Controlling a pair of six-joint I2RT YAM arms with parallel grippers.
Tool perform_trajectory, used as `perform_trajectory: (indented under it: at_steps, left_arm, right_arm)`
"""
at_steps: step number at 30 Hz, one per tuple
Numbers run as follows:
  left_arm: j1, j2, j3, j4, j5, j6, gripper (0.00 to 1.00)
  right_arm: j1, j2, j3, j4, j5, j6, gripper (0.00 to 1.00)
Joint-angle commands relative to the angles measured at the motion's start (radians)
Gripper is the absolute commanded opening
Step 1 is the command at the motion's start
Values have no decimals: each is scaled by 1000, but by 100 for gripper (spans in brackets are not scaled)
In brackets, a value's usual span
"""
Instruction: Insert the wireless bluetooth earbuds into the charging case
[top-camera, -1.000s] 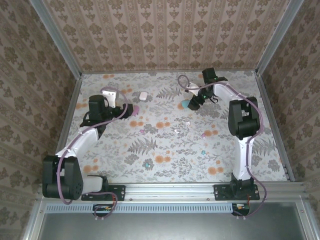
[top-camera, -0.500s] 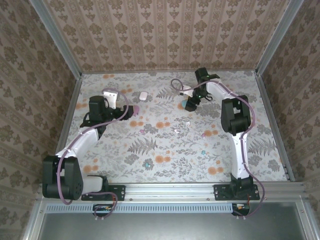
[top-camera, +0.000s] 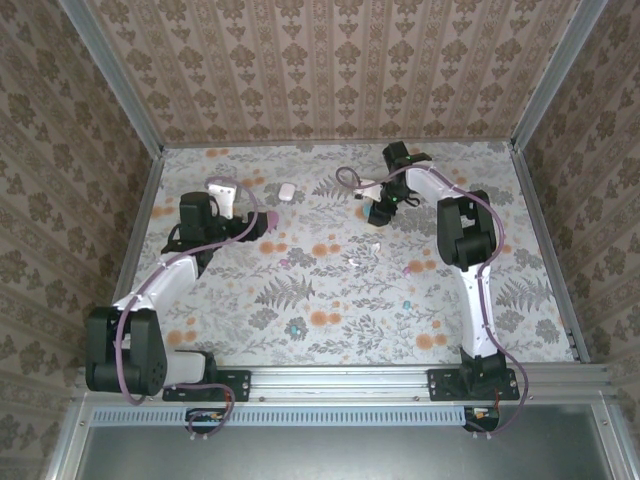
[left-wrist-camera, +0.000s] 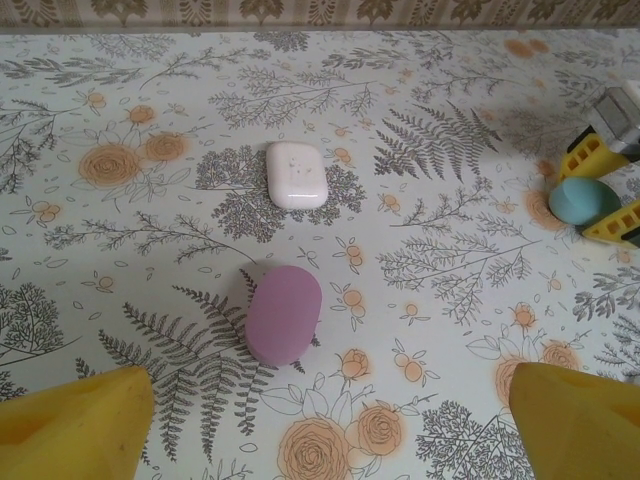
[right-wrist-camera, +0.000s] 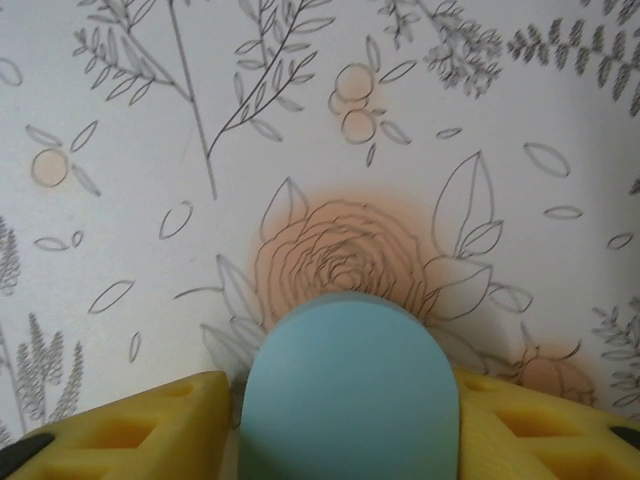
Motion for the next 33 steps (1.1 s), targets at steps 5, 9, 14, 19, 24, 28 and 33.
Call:
perform_trajectory:
  at_steps: [5,9,14,19,24,28,33]
  left_arm:
    - [0,15,24,-7,30,0,93]
    - [0,14,26,-9,37,0,93]
    - [1,11,28,-7,56,-6,92]
    - [-11,9,42,31,148,-30,90]
    - [-50,9,65,106,260,-63,87]
    - [-75,28,131,82,304,-205,87]
    - [-127,92,230,96,392,-491,86]
  right_arm:
    - [-9,-44,-55,-16,25,-1,44]
    - [-14,-43,-65,-3,16,16,36]
    - [-21,-77,-65,-22,-44,65,30]
    - [-17,-204,-69,-66,-198,137,26]
    - [37,-392,-191,-32,-261,162,26]
    - [108,-557,-342,89,-251,195,26]
    - [189,-713,-456,230,-228,249,26]
